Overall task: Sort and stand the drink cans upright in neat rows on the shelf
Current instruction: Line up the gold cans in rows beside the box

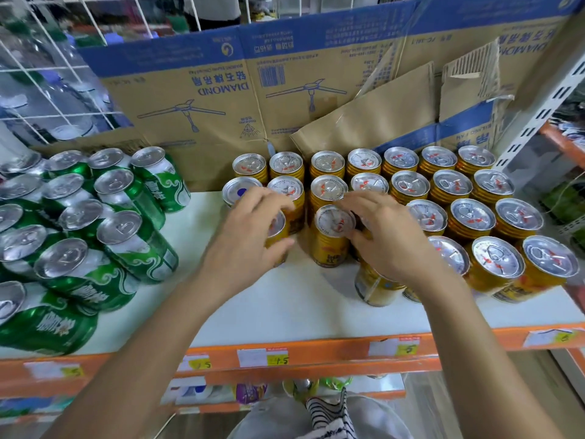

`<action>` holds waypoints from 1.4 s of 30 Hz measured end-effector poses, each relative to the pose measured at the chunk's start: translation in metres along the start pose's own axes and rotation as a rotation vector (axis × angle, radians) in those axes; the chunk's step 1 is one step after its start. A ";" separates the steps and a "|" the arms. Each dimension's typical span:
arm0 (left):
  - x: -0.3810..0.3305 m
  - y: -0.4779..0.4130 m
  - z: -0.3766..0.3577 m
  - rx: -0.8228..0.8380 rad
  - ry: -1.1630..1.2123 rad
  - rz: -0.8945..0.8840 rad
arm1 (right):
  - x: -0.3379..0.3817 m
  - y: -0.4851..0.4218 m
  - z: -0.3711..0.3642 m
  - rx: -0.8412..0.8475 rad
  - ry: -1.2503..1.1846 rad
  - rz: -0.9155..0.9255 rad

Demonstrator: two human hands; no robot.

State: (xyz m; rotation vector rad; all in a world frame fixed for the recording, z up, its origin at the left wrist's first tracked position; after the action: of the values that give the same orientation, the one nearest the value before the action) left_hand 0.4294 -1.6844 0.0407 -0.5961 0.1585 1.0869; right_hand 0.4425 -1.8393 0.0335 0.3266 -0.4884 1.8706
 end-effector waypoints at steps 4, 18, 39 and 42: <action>0.067 0.028 0.001 0.002 0.018 0.301 | 0.027 -0.008 -0.012 -0.013 -0.045 0.058; 0.080 0.067 -0.078 0.253 0.442 0.418 | -0.004 0.018 0.005 -0.131 0.030 -0.114; 0.015 0.056 -0.115 0.155 0.427 0.323 | -0.011 0.041 -0.010 -0.129 -0.020 -0.141; 0.012 0.056 -0.118 0.229 0.371 0.272 | -0.010 0.039 -0.009 -0.127 -0.012 -0.146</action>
State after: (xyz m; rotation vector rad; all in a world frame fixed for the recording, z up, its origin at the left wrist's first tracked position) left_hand 0.4056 -1.7190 -0.0833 -0.5746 0.6937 1.1907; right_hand 0.4087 -1.8542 0.0142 0.2809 -0.5737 1.6890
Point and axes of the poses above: each hand's wrist, its own y-axis away from the middle knuckle, its own z-axis out of the back of the hand, x = y × z, the point moved 10 cm from there along -y, towards the middle knuckle, and after that the axes turned 3 degrees about -y, right-handed, at the moved point
